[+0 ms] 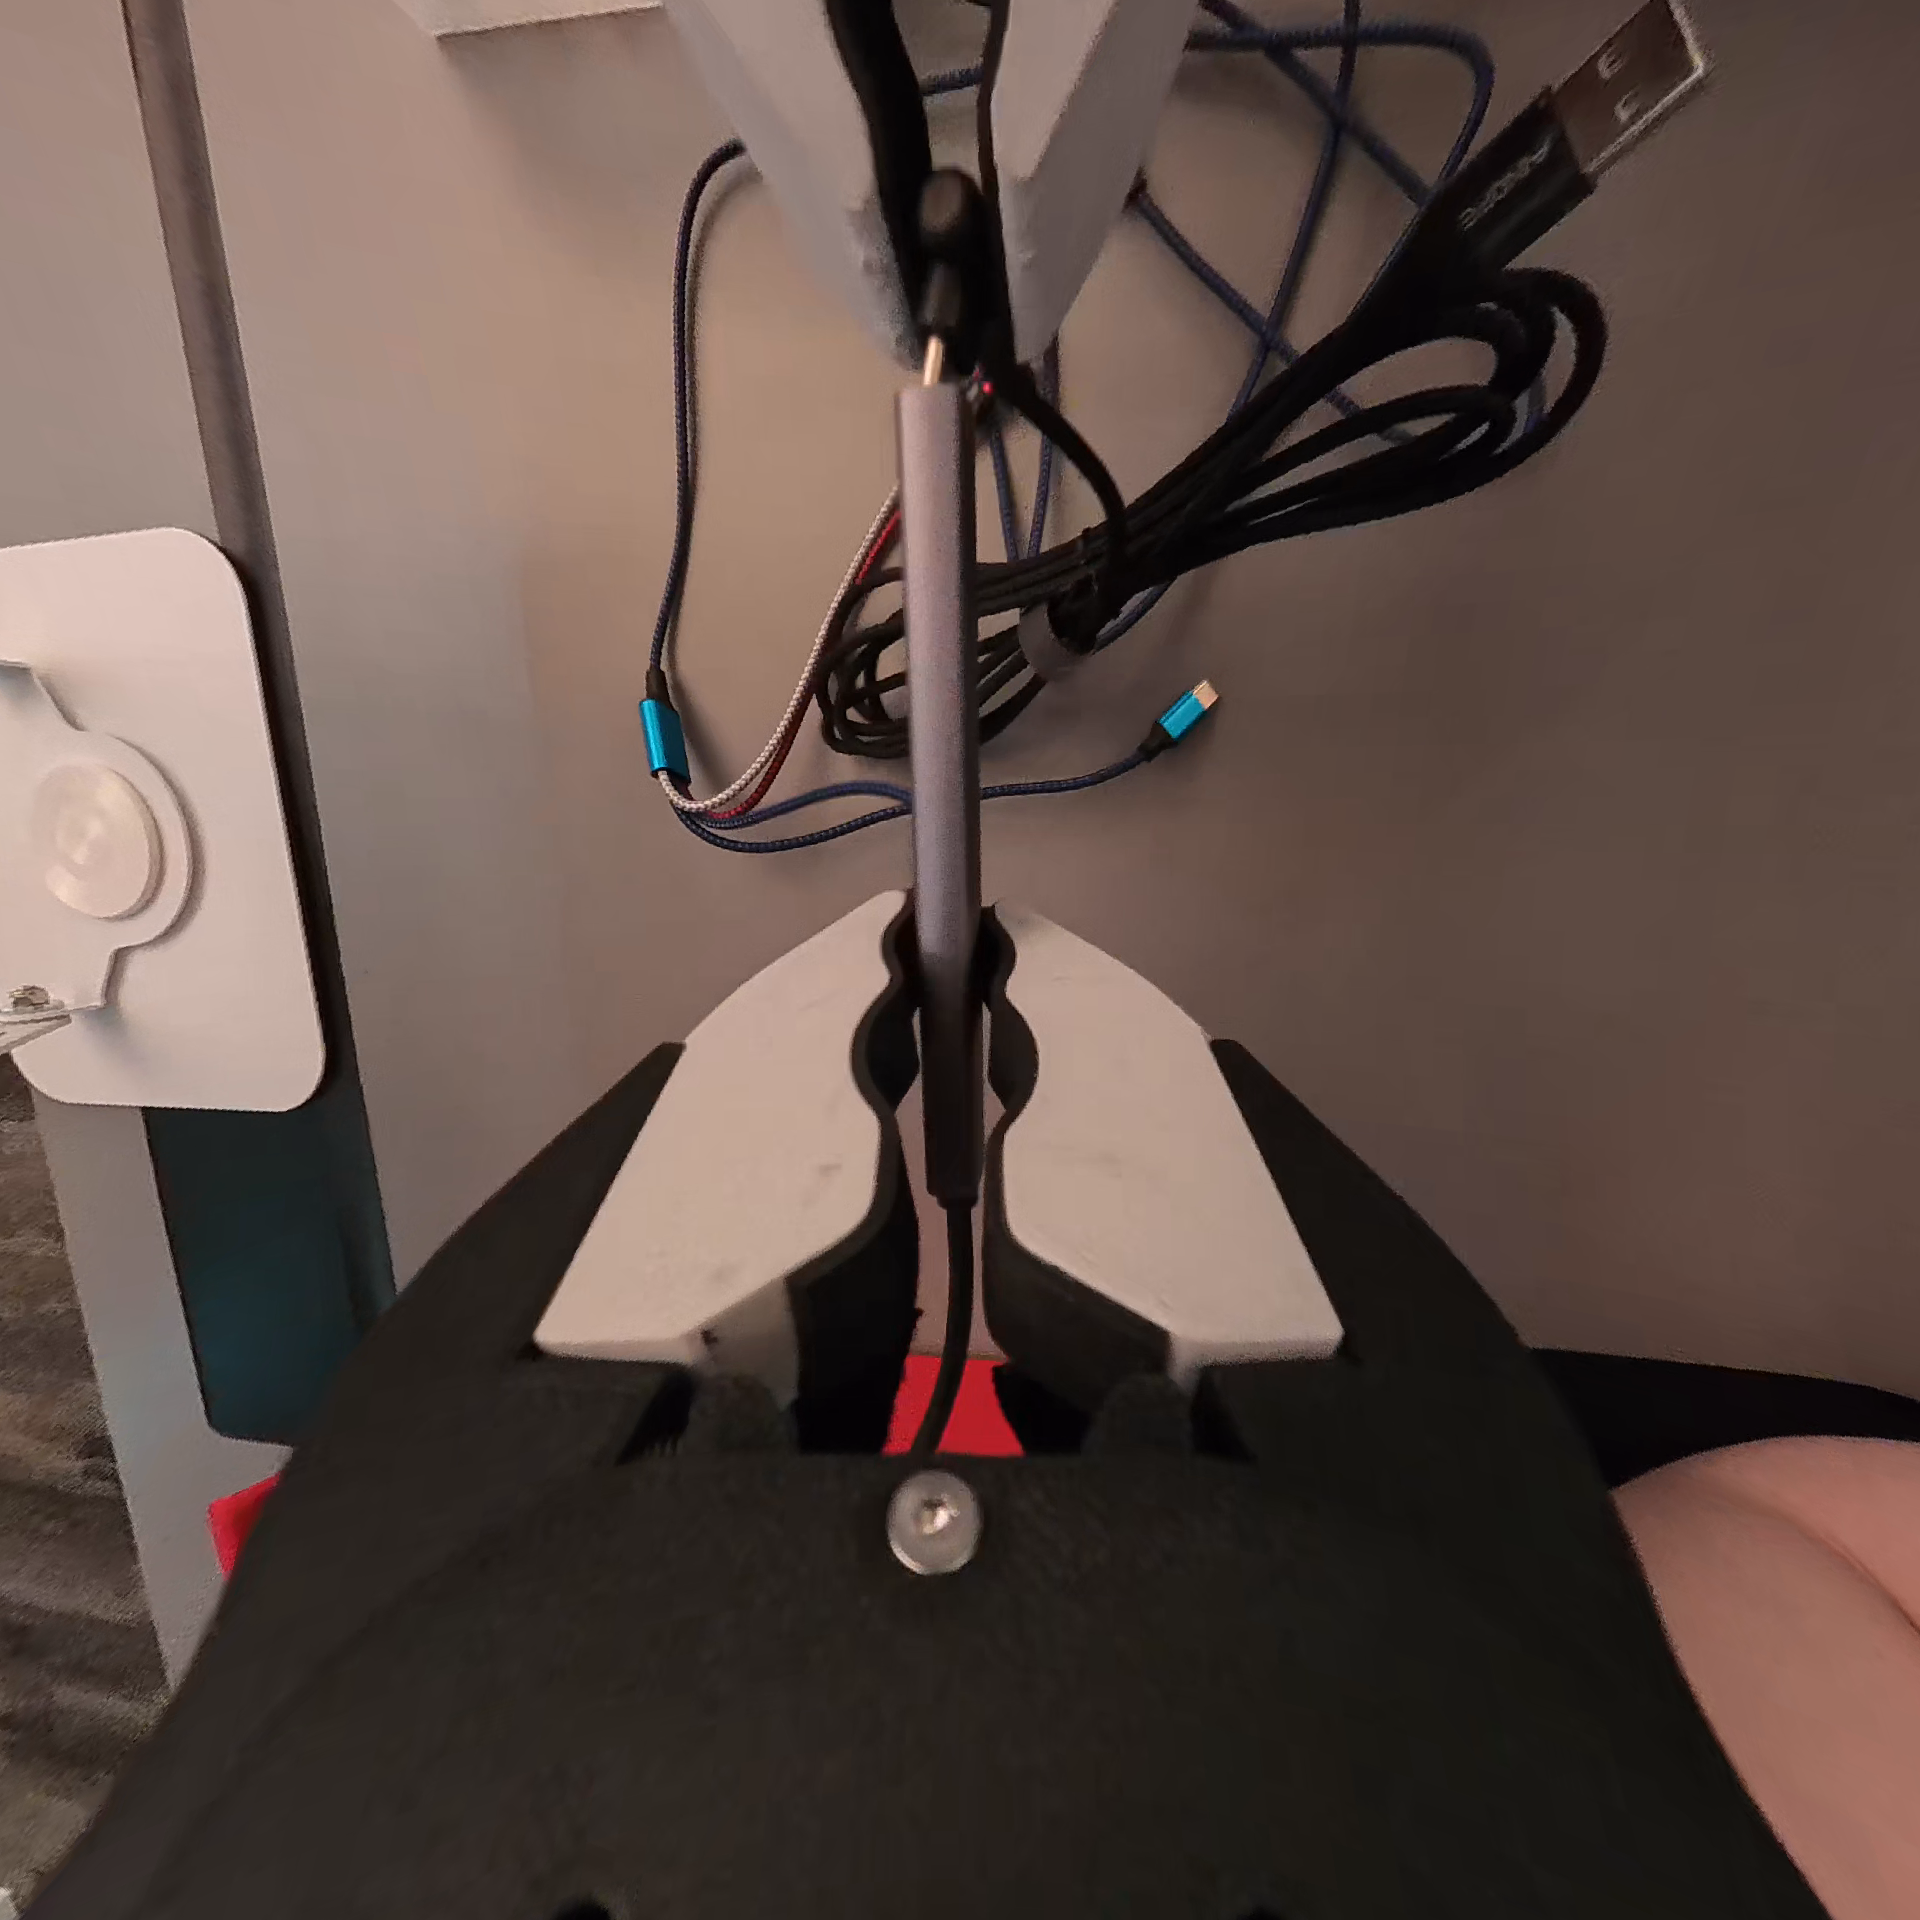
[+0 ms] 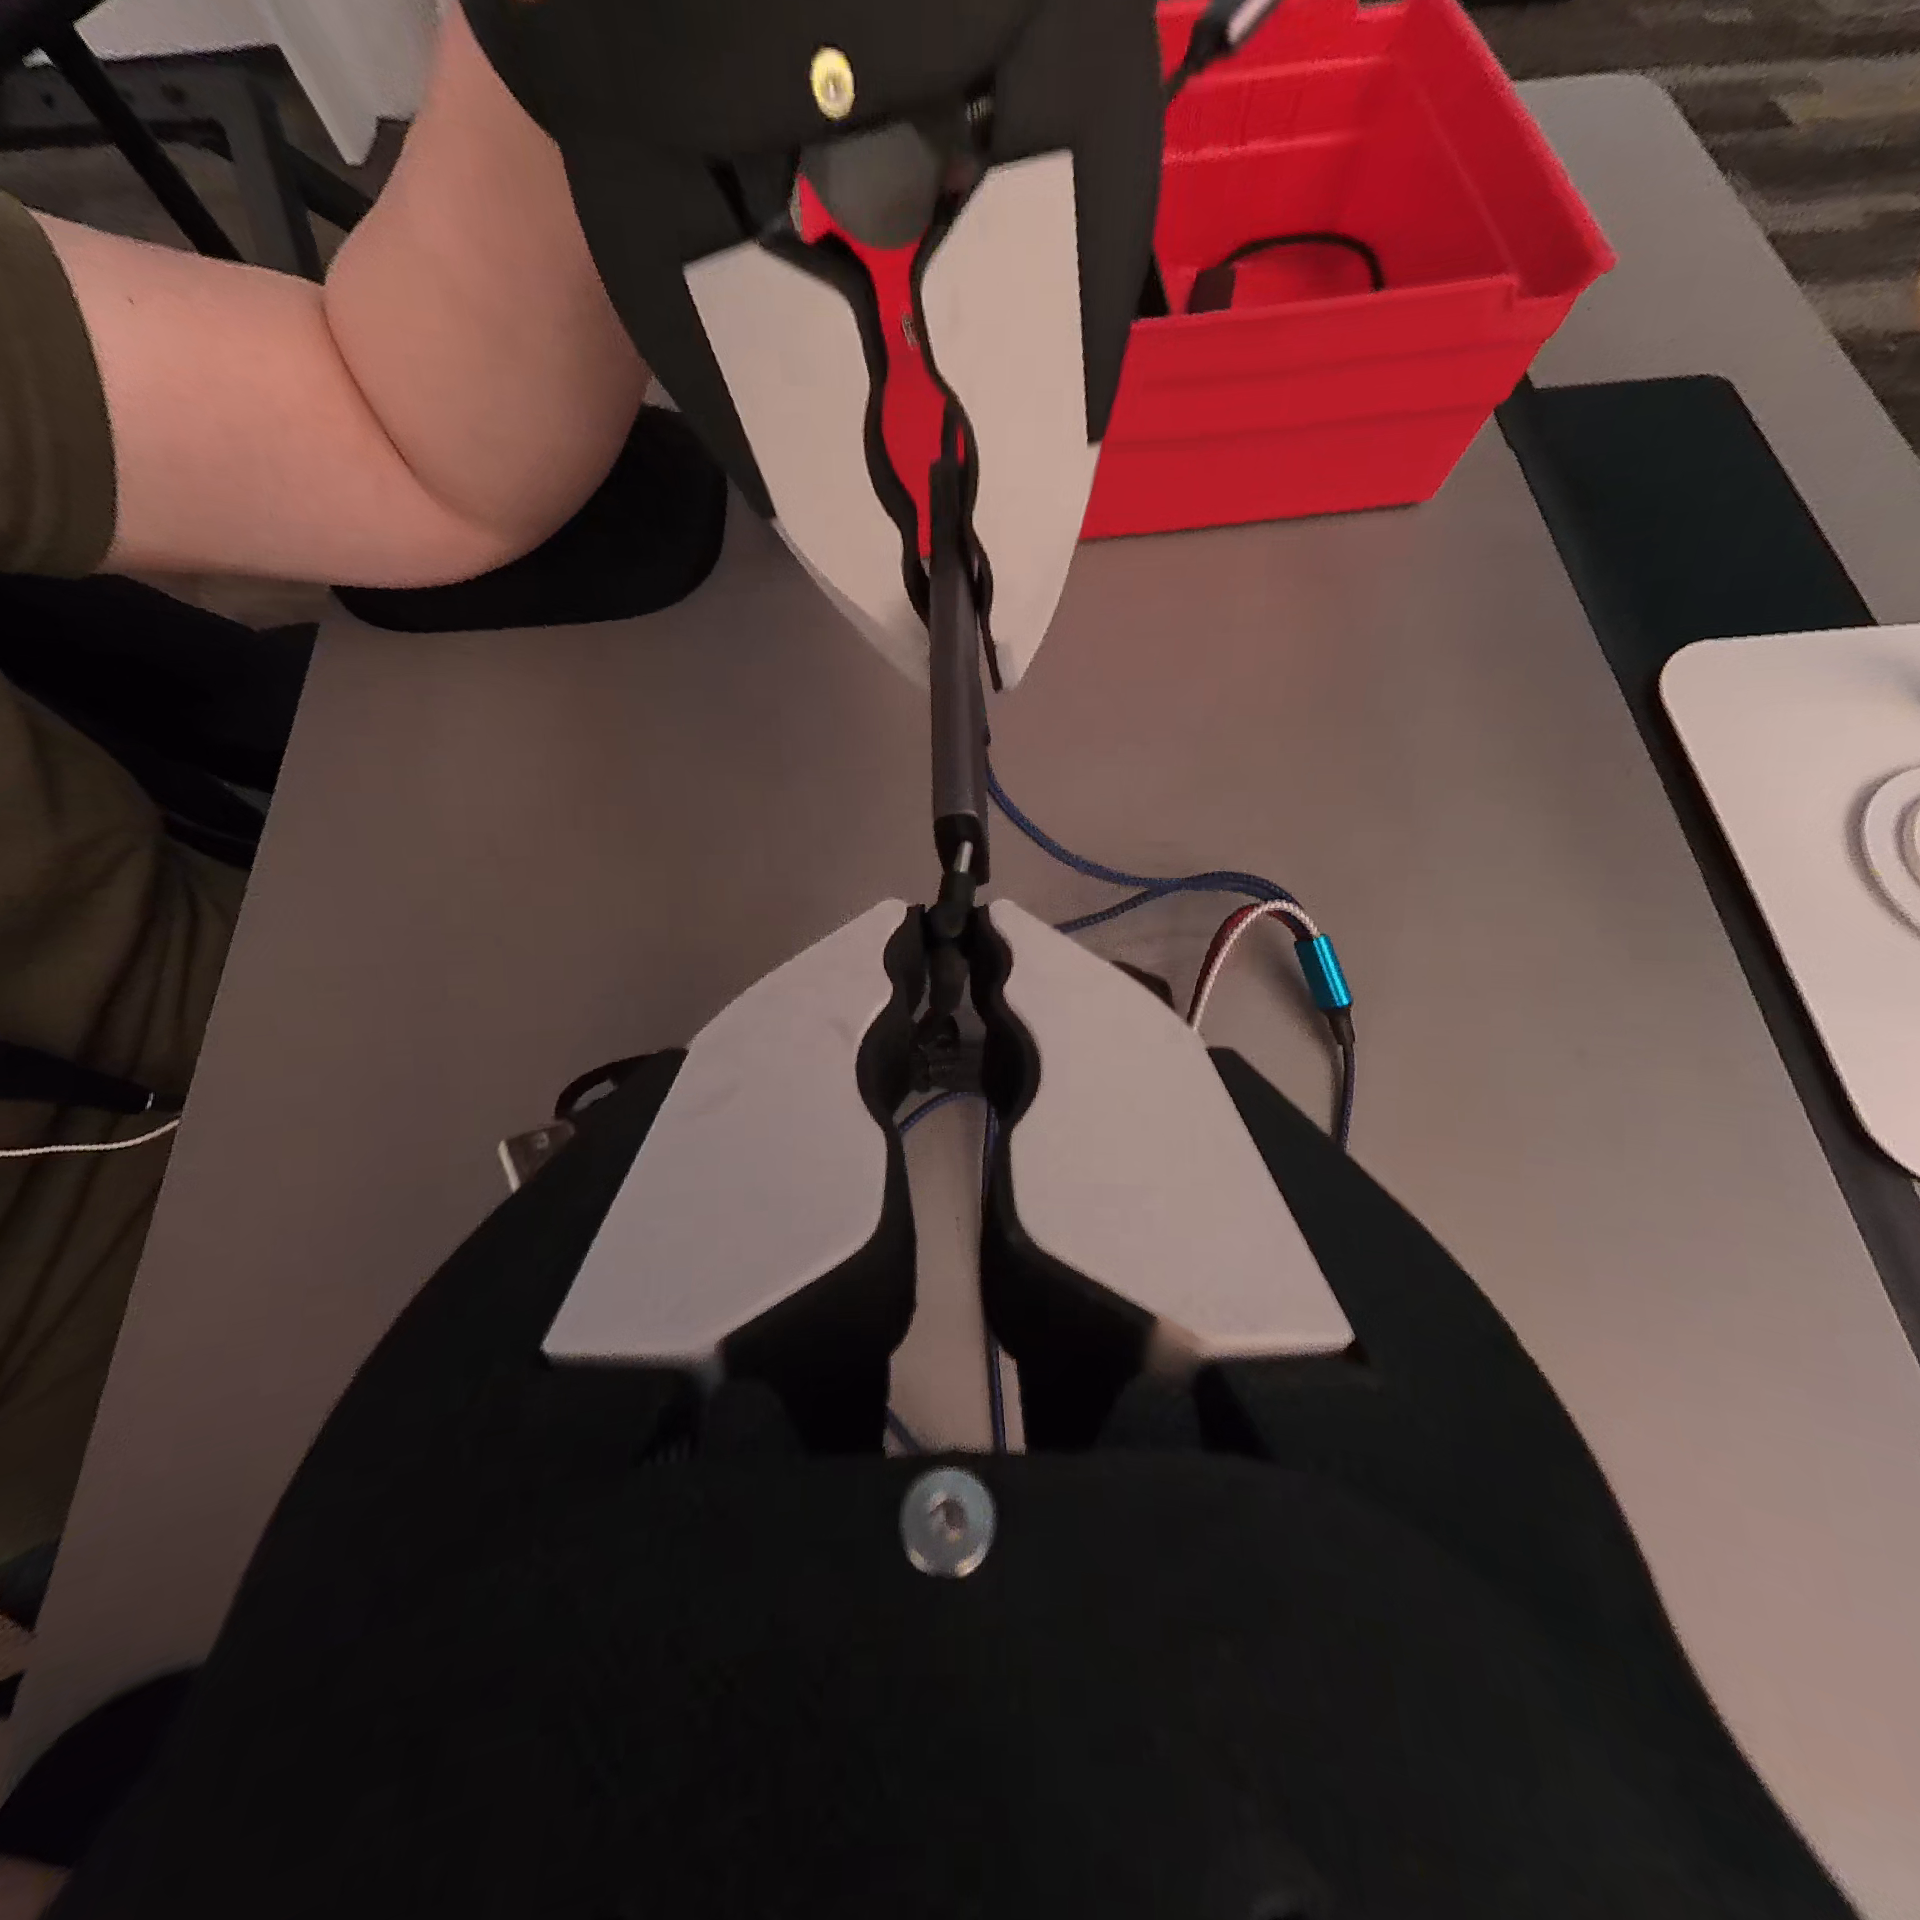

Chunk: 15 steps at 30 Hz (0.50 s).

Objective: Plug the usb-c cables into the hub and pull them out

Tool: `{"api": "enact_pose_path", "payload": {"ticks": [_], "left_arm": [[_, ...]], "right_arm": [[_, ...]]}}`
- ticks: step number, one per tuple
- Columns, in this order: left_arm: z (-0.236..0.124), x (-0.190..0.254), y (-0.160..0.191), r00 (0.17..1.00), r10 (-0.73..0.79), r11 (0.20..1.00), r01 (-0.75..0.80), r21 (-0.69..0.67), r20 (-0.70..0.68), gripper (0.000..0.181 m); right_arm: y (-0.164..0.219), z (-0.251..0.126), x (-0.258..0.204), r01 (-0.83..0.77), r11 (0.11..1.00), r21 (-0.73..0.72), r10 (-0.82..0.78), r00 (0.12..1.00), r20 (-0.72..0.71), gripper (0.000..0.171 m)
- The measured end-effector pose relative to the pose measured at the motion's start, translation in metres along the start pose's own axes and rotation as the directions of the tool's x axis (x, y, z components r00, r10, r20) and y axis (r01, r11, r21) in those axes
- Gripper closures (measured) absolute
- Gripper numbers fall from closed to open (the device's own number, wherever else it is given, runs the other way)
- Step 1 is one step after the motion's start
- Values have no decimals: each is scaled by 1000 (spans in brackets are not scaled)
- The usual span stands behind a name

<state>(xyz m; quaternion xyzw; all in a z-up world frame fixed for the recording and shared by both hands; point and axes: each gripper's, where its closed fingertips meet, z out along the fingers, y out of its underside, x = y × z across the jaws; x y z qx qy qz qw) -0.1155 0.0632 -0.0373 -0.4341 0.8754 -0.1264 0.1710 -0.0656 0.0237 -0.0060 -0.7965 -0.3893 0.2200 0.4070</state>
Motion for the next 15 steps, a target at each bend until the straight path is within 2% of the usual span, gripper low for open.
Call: {"api": "enact_pose_path", "payload": {"ticks": [5, 8, 15], "left_arm": [[4, 5, 3, 996, 86, 995, -85, -48, 26, 174], [9, 7, 8, 997, 80, 993, -78, -93, 11, 174], [9, 4, 10, 998, 55, 998, -57, -34, -40, 173]], "right_arm": [[16, 8, -7, -6, 997, -77, 12, 997, 74, 162], [25, 15, -5, -4, 994, -110, 13, 997, 78, 162], [12, 12, 0, -51, 998, 25, 47, 990, 130, 162]]}}
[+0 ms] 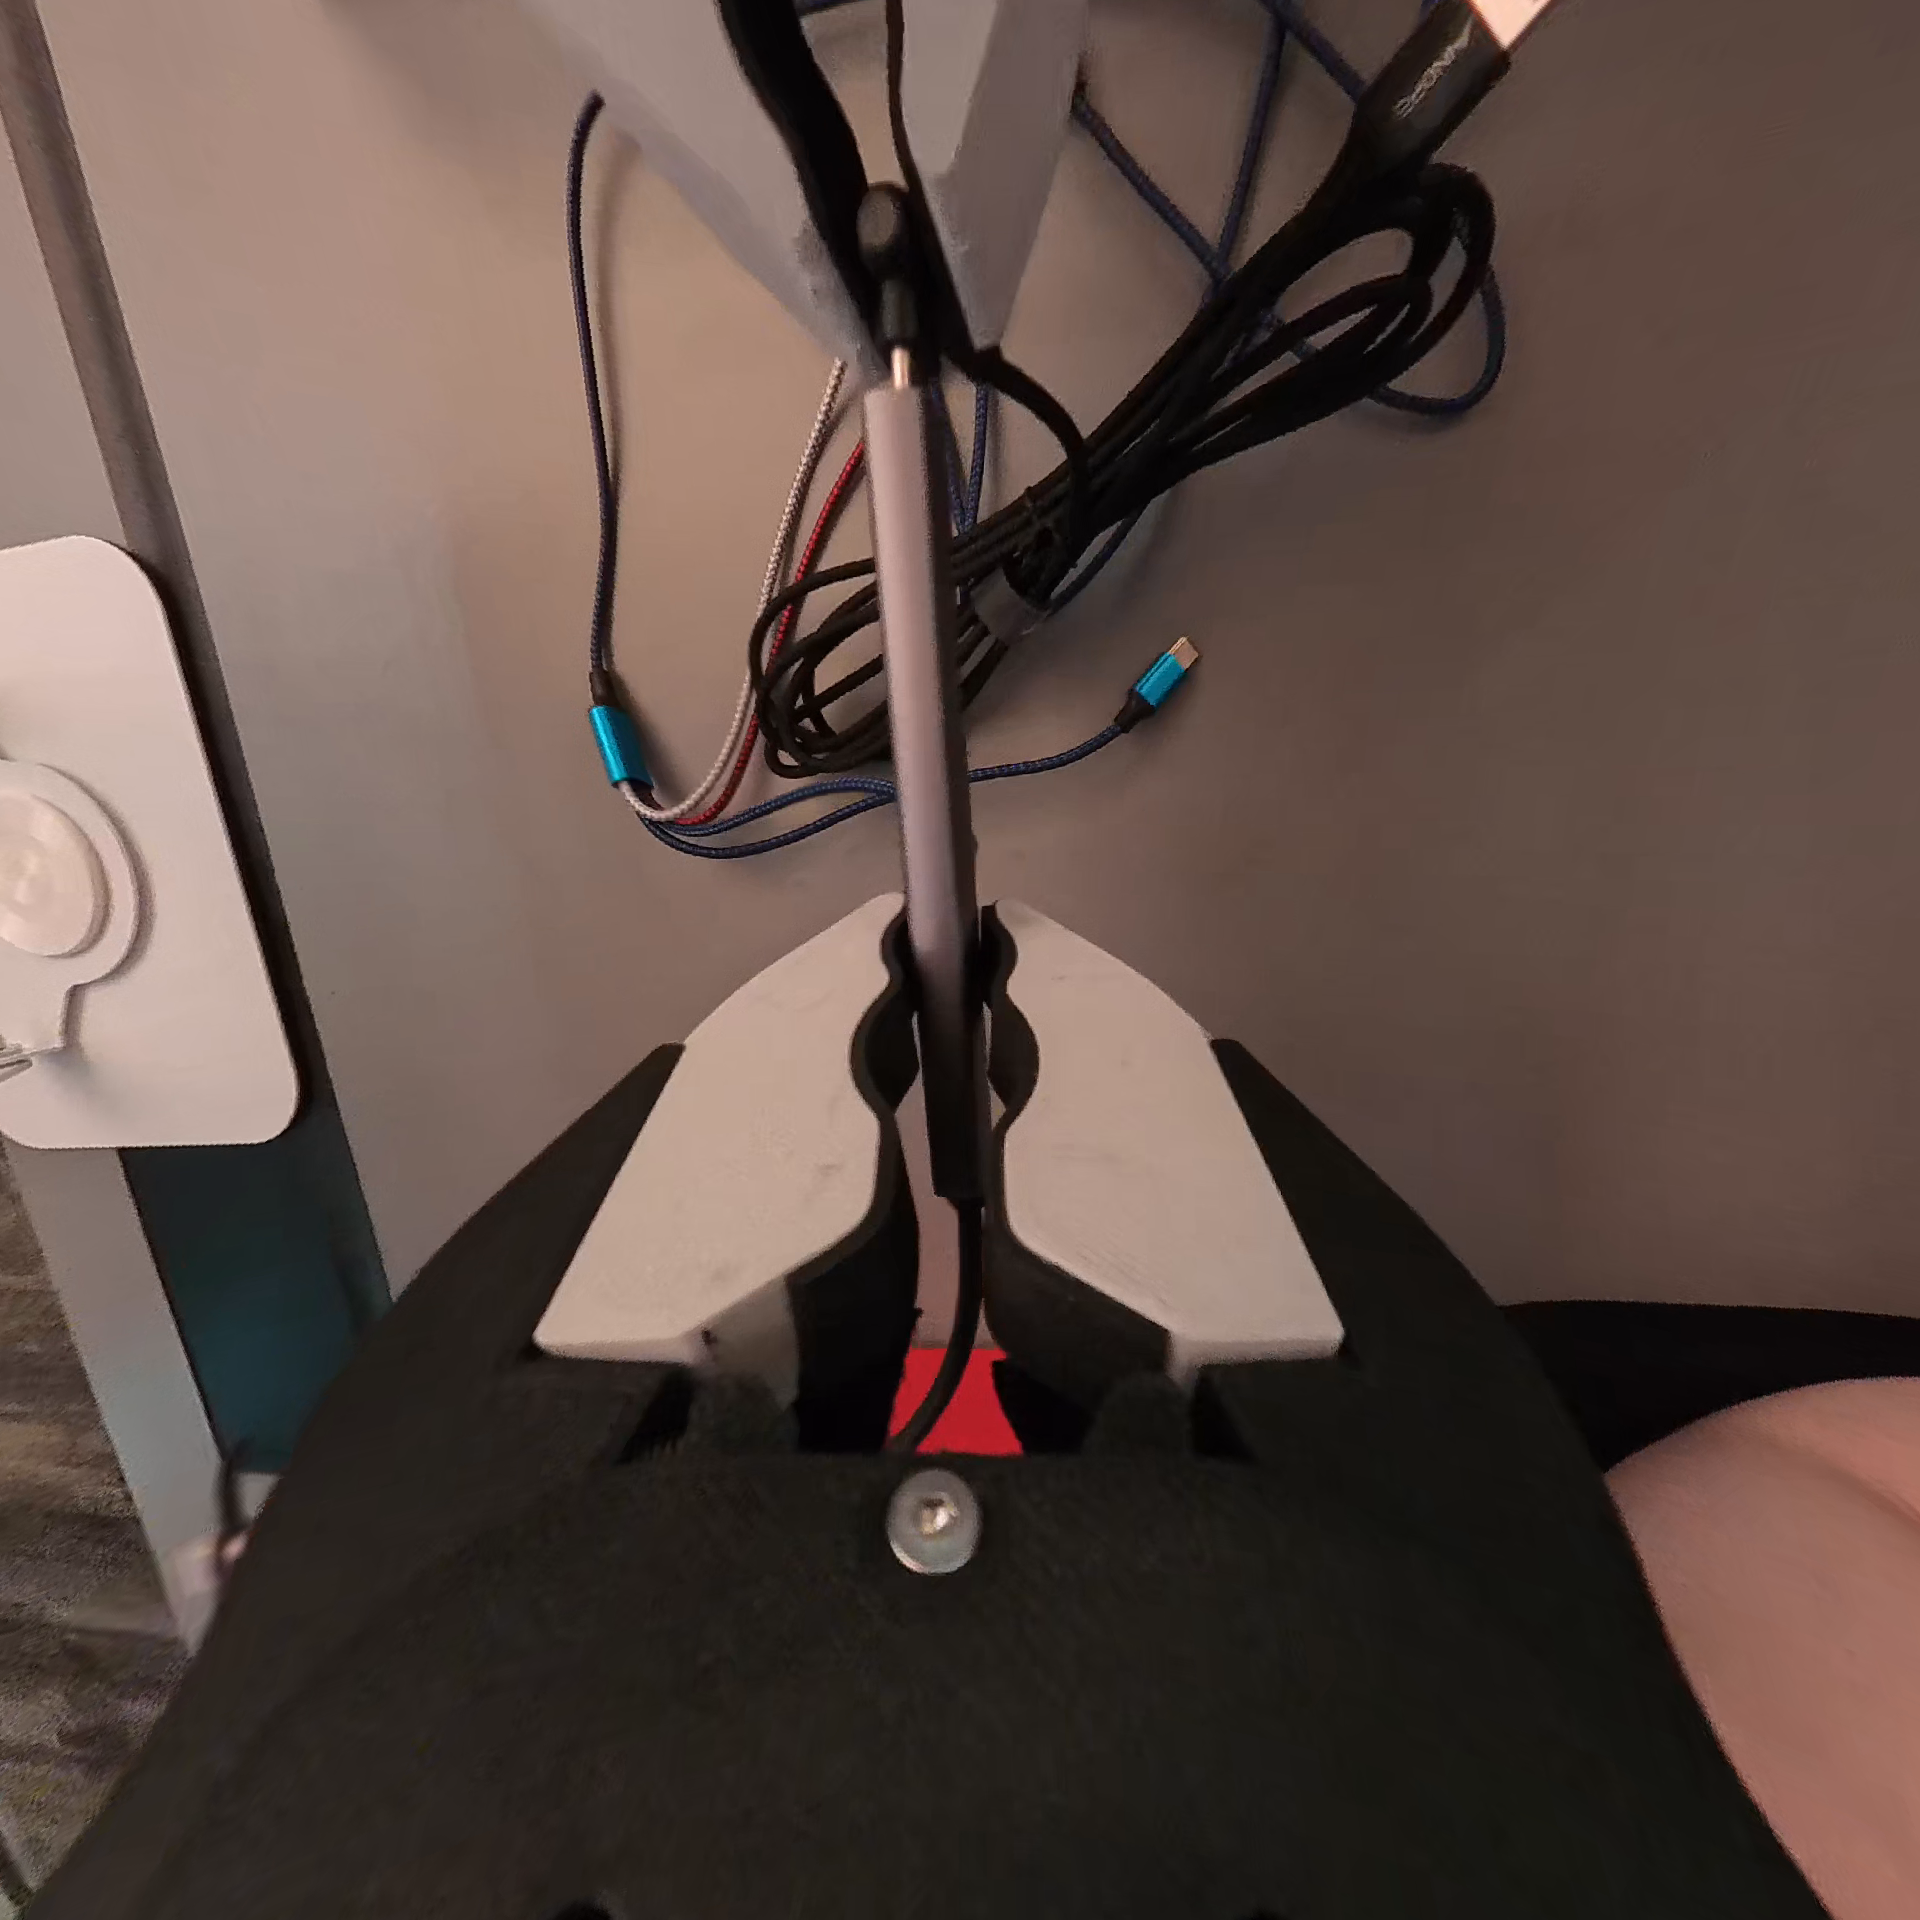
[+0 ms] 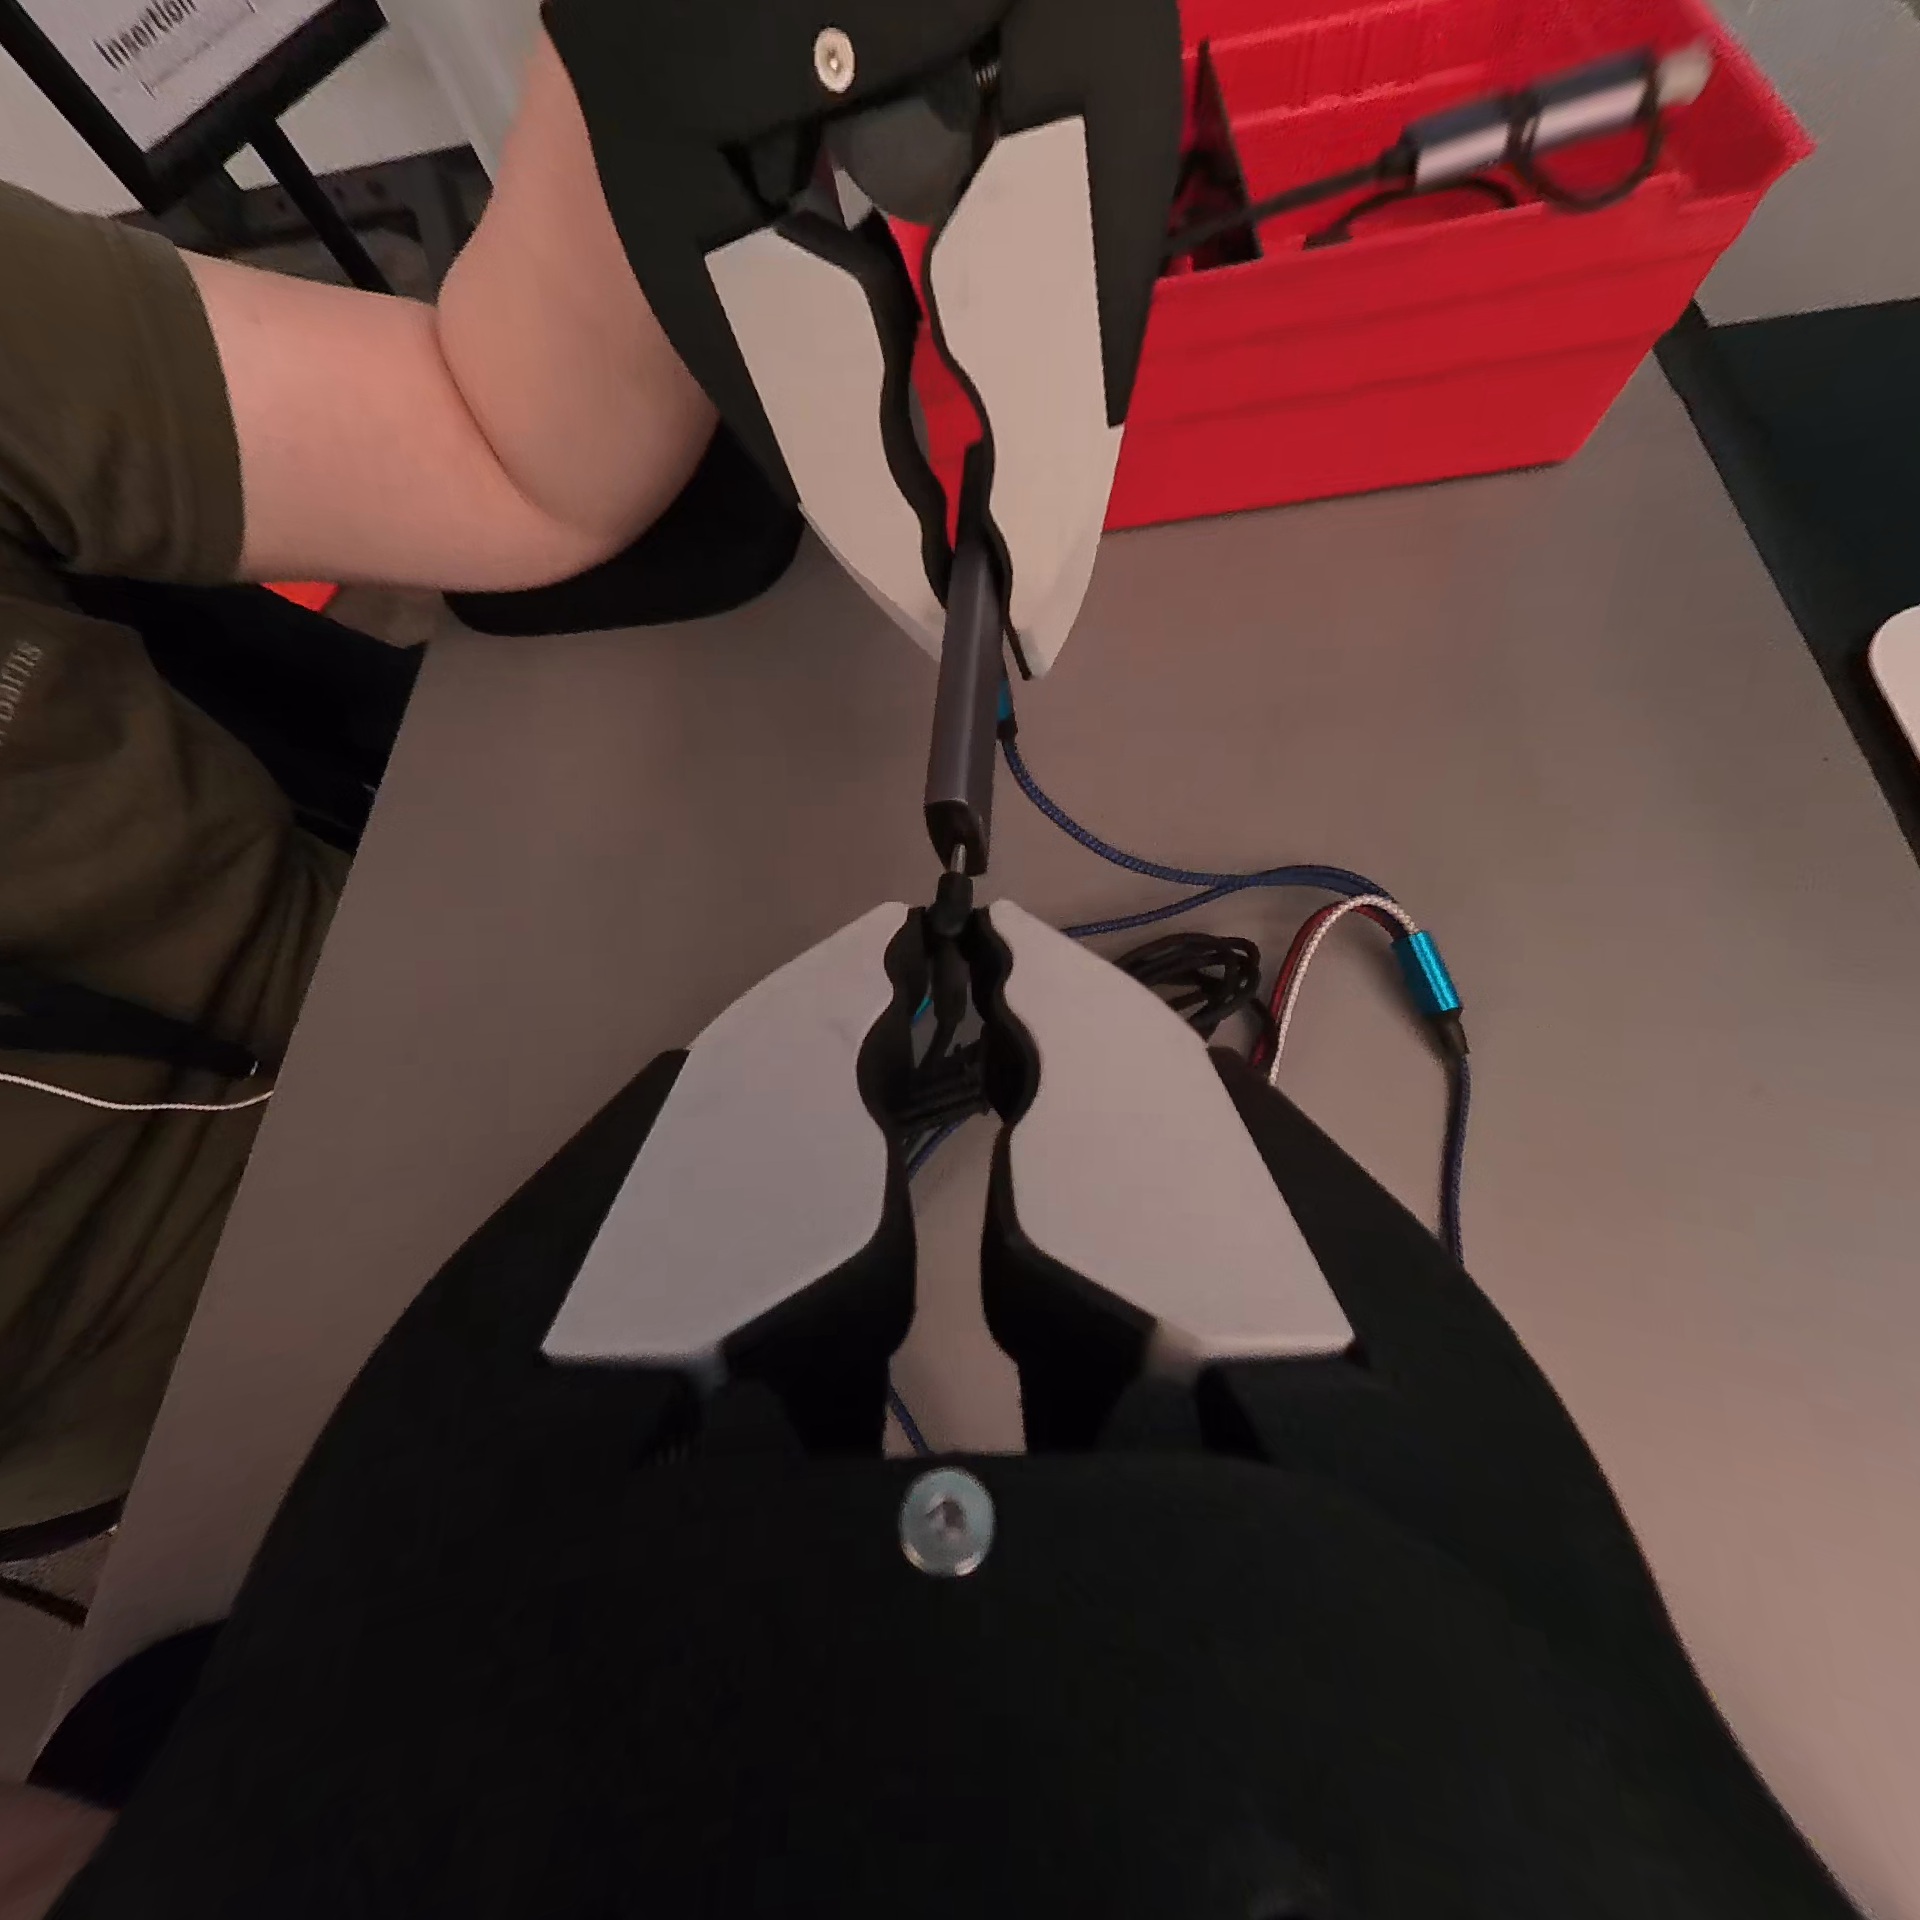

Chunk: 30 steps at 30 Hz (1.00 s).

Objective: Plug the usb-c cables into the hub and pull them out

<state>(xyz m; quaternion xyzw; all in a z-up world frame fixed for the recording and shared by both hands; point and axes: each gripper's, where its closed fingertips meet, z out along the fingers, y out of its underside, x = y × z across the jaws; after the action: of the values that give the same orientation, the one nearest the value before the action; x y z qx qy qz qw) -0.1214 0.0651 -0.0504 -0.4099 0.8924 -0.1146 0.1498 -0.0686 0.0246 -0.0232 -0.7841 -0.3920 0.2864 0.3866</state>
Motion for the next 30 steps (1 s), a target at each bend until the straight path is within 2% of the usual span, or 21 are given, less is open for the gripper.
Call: {"api": "enact_pose_path", "payload": {"ticks": [6, 10, 17, 23, 30], "left_arm": [[7, 4, 4, 1000, 6, 999, -7, -47, -26, 173], [6, 6, 2, 999, -16, 999, 14, -29, -50, 173], [-12, 3, -14, 994, -61, 988, 73, 137, -93, 174], [-28, -13, -30, 987, -131, 945, 153, 287, -93, 174], [-37, -13, -42, 992, -116, 933, 129, 335, -58, 174]], "right_arm": [[2, 2, -4, 32, 999, -31, -32, 999, 1, 162], [4, 2, -4, 34, 998, -49, -34, 999, -11, 162], [3, -5, 0, 20, 1000, -20, -20, 1000, -12, 162], [-7, -19, 9, 16, 997, 71, -12, 999, -52, 162], [-21, -36, 5, 33, 984, 176, -26, 999, -42, 162]]}}
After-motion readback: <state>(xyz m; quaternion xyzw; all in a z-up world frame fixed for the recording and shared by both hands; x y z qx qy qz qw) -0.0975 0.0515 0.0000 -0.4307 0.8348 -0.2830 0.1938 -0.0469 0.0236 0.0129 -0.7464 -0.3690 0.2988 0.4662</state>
